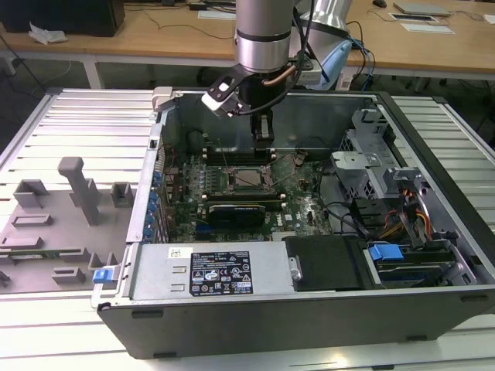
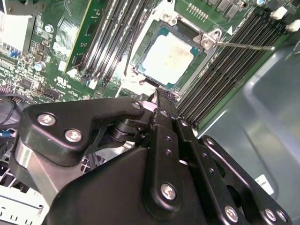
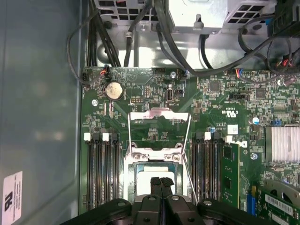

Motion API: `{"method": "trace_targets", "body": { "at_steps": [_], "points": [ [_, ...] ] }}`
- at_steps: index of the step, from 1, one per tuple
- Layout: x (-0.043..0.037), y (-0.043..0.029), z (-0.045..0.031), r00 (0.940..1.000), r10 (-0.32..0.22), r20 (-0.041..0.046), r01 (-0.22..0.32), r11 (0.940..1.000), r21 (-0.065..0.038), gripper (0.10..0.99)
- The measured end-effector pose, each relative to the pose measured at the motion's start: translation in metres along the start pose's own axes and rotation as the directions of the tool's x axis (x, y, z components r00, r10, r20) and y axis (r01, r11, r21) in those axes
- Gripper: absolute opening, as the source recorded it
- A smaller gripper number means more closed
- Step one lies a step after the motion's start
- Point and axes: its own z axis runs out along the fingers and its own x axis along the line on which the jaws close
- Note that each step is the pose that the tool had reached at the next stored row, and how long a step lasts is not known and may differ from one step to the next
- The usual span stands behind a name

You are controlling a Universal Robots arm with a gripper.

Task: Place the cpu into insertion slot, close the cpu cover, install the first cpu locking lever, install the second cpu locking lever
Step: 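Close the cpu cover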

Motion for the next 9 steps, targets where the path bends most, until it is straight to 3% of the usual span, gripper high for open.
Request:
{"method": "trace_targets", "body": {
  "at_steps": [9],
  "points": [
    [-0.0001, 0.0122, 0.0008, 1.0000, 0.000, 0.0001, 0.000, 1.0000, 0.000, 0.106]
  ]
}}
